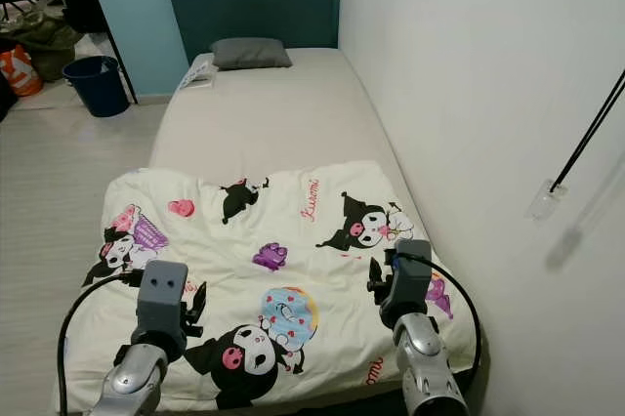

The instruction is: Clean up the room

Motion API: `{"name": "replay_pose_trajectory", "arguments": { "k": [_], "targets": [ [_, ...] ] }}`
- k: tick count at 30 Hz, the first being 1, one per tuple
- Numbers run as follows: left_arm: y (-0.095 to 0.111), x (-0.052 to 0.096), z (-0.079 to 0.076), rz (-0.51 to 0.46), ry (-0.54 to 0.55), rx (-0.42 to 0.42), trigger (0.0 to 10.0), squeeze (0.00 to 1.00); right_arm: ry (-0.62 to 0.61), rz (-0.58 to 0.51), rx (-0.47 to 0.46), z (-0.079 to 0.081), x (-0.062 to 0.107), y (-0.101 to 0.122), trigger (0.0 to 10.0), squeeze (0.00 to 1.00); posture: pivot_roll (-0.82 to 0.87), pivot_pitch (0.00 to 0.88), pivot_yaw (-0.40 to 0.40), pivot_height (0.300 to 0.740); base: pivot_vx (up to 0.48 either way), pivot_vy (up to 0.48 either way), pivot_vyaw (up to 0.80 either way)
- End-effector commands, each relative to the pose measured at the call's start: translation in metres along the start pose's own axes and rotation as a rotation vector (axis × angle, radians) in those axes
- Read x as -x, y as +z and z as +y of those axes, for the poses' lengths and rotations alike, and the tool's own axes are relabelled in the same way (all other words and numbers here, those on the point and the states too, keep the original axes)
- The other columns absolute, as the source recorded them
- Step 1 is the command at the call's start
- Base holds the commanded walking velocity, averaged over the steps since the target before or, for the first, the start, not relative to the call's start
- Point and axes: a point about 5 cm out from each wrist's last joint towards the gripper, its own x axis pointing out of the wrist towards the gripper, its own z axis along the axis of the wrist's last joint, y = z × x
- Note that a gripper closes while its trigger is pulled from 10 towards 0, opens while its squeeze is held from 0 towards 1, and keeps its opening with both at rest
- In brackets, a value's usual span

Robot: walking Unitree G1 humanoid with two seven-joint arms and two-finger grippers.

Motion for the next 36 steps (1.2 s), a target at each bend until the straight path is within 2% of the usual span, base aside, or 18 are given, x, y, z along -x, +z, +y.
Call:
{"name": "replay_pose_trajectory", "arguments": {
  "k": [1, 13, 36],
  "targets": [
    [-0.0054, 0.0036, -0.0007, 0.021, -0.001, 0.005, 10.0, 0.00, 0.005, 0.020, 0.007, 0.0008, 0.0024, -0.0065, 10.0, 0.00, -0.02, 0.092, -0.053, 0.740, 0.000, 0.000, 0.00],
    [-0.0044, 0.0053, -0.0054, 0.013, -0.034, 0.018, 10.0, 0.00, 0.001, 0.019, 0.004, 0.0008, 0.0027, -0.0067, 10.0, 0.00, -0.02, 0.099, -0.046, 0.740, 0.000, 0.403, 0.00],
    [-0.0048, 0.0086, -0.0009, 0.016, -0.040, 0.003, 10.0, 0.00, 0.001, 0.019, -0.006, 0.0033, 0.0034, -0.0085, 10.0, 0.00, -0.01, 0.101, -0.042, 0.740, 0.000, 0.469, 0.00]
  ]
}}
